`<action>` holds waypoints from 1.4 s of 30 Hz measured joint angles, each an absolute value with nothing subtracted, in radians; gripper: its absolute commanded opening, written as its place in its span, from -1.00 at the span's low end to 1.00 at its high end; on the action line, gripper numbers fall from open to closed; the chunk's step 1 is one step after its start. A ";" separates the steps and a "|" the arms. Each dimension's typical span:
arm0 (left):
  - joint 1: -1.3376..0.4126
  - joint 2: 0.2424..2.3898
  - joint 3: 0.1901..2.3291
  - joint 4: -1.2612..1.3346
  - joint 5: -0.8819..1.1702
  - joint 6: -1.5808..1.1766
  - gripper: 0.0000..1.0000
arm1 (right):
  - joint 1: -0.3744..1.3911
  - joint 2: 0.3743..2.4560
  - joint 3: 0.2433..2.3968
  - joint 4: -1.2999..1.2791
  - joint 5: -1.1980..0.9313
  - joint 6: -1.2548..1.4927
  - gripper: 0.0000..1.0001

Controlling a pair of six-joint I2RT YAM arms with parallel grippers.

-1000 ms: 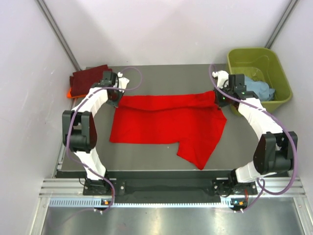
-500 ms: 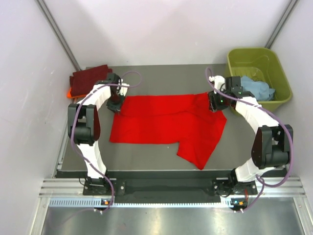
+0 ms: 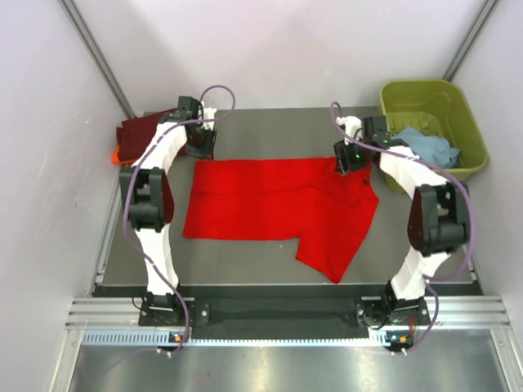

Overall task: Fold and stack the t-shirts
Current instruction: Fold the tshirt

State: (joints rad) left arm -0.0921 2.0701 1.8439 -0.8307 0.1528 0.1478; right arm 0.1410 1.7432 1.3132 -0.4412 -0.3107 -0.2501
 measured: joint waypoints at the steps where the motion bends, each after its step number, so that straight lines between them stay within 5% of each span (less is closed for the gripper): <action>1: -0.092 2.111 1.875 -0.836 0.168 0.130 -0.21 | 0.147 1.773 1.330 -0.443 -0.317 -0.249 -0.03; 7: -0.093 2.251 1.900 -0.904 0.237 0.050 -0.21 | 0.175 1.921 1.431 -0.448 -0.345 -0.224 -0.03; 28: -0.096 2.254 1.894 -0.937 0.271 0.020 -0.23 | 0.232 2.027 1.520 -0.456 -0.359 -0.198 -0.06; 36: -0.096 2.254 1.894 -0.936 0.278 0.014 -0.24 | 0.232 2.026 1.450 -0.465 -0.344 -0.200 -0.29; 42: -0.096 2.254 1.894 -0.936 0.287 0.009 -0.25 | 0.233 2.011 1.417 -0.485 -0.346 -0.203 -0.81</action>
State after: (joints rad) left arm -0.0959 2.2543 1.8938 -0.9363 0.2874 0.0093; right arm 0.2333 2.0106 1.4170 -0.4854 -0.3458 -0.2031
